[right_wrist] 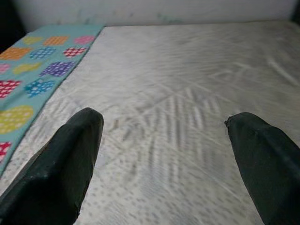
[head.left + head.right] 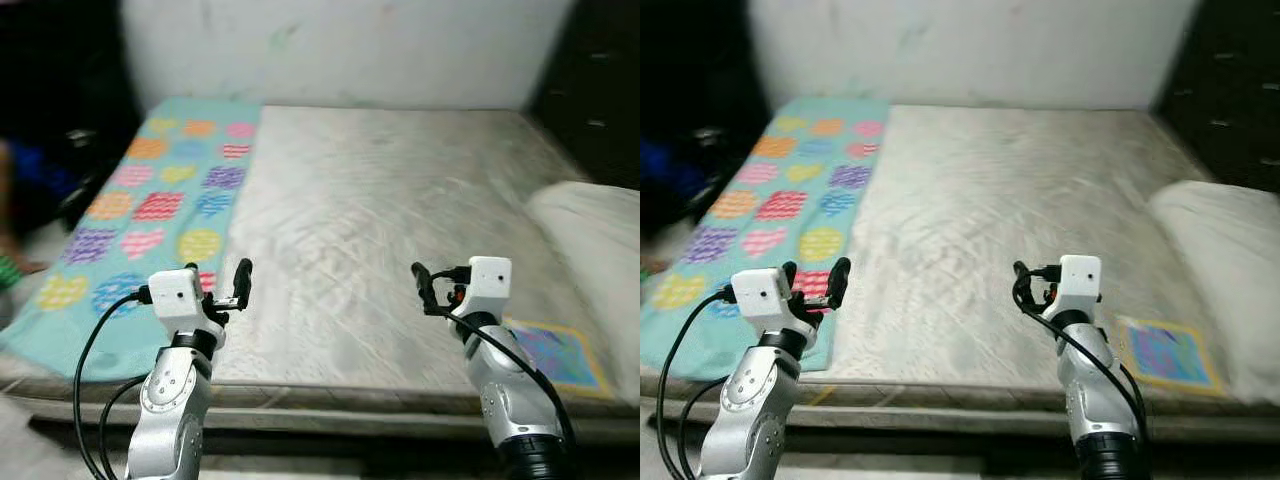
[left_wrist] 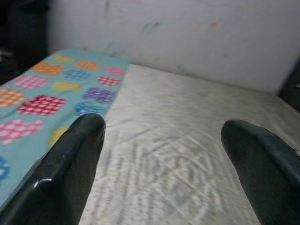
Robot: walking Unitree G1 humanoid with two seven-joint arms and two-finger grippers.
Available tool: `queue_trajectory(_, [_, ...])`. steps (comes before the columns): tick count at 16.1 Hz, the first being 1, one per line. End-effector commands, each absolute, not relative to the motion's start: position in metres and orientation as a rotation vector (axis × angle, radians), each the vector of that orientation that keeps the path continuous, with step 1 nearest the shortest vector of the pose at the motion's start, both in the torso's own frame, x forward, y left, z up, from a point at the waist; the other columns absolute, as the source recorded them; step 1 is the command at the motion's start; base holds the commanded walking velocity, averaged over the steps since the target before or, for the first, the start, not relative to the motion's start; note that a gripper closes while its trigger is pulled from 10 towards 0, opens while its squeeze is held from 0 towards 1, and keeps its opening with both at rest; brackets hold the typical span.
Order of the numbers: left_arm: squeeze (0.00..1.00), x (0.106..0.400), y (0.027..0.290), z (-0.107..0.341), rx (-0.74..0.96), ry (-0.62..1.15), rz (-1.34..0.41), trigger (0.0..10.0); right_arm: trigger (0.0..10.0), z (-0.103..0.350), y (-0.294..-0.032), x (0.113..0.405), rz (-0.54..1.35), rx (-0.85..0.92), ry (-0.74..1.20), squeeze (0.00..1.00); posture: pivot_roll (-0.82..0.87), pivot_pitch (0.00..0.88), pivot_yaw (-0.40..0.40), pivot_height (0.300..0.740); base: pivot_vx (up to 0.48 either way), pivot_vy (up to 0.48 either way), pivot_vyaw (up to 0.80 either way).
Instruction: Clean up the room
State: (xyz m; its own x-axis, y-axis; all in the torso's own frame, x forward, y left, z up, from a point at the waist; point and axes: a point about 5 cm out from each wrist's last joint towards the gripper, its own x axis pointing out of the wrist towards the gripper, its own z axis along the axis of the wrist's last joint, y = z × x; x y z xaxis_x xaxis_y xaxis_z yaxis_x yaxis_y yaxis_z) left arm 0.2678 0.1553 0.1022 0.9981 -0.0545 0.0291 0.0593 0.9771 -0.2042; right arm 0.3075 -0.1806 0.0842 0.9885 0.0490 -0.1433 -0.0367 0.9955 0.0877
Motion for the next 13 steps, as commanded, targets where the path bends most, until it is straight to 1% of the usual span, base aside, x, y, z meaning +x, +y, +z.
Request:
queue_trajectory(1, [0.0,0.2683,0.1557,0.1055,-0.198,-0.031,-0.067,10.0,10.0,0.087,-0.1796,0.3083,0.046,0.084,0.136,0.0,-0.08,0.0,-0.009,0.74,0.379,0.0,0.0])
queue_trajectory(3, [0.0,0.2687,0.1562,0.1049,-0.196,-0.026,-0.052,10.0,10.0,0.087,-0.1798,0.3082,0.045,0.084,0.135,0.0,-0.08,0.0,-0.009,0.74,0.319,0.0,0.0])
queue_trajectory(6, [0.0,0.2712,0.1576,0.1014,-0.225,0.009,0.008,10.0,10.0,0.0867,-0.1805,0.3082,0.042,0.084,0.136,0.0,-0.08,0.0,-0.007,0.74,0.0,0.0,0.0])
queue_trajectory(8, [0.0,0.2694,0.1535,0.1027,-0.253,-0.008,-0.045,10.0,10.0,0.0866,-0.1807,0.3083,0.041,0.084,0.136,0.0,-0.09,0.0,-0.007,0.74,0.0,0.0,0.0])
queue_trajectory(9, [0.0,0.269,0.1534,0.1035,-0.243,-0.015,-0.05,10.0,10.0,0.0866,-0.1808,0.3082,0.04,0.083,0.135,0.0,-0.09,0.0,-0.007,0.74,0.0,0.266,0.0])
queue_trajectory(13, [0.0,0.2697,0.154,0.1033,-0.249,-0.008,-0.049,10.0,10.0,0.0873,-0.1811,0.3087,0.042,0.083,0.133,0.0,-0.08,0.0,-0.008,0.74,0.0,0.48,0.0])
